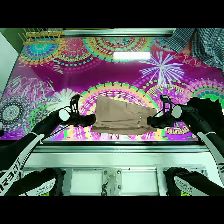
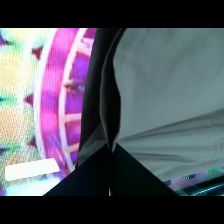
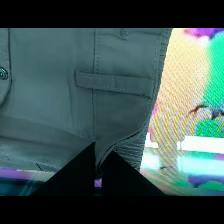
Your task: Fold the clothes and pants, and hang the long-sleeved shirts on hangers.
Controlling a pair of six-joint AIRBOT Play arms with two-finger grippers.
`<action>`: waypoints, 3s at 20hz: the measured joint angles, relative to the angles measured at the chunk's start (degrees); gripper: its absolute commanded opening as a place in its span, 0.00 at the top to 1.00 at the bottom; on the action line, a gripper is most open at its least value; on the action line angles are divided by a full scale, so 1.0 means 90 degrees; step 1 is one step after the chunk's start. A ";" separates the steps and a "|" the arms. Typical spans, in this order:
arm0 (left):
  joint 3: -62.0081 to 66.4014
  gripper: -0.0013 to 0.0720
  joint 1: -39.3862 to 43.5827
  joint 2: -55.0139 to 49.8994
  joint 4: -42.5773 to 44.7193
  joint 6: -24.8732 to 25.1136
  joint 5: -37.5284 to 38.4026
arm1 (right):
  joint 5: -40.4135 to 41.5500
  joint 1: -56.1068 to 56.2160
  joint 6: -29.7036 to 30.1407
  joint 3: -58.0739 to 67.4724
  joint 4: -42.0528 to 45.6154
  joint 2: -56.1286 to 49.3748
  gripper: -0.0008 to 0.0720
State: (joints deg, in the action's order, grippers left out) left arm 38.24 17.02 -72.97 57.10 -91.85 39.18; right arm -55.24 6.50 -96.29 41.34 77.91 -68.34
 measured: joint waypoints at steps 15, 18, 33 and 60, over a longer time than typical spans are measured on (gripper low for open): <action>0.0816 0.98 -0.0340 0.1523 0.0046 0.0005 0.0823 | -0.1345 -0.2123 0.1202 0.0403 -0.0721 0.1166 0.08; 0.0614 0.98 -0.0032 0.1654 0.0022 0.0000 0.0794 | -0.1185 -0.2875 0.1744 0.0085 -0.1423 0.0670 0.08; 0.0398 0.98 0.1052 0.1049 -0.0192 -0.0313 0.0408 | -0.0333 -0.2310 0.4058 -0.0321 -0.4964 -0.1783 0.82; 0.0398 0.98 0.1071 0.0920 -0.0342 -0.0342 0.0415 | -0.1938 -0.6028 0.0182 0.3762 0.0219 -0.0393 0.97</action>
State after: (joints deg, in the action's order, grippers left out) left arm 41.82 26.65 -64.69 54.02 -94.94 42.92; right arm -72.69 -47.75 -94.65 75.20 79.88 -71.88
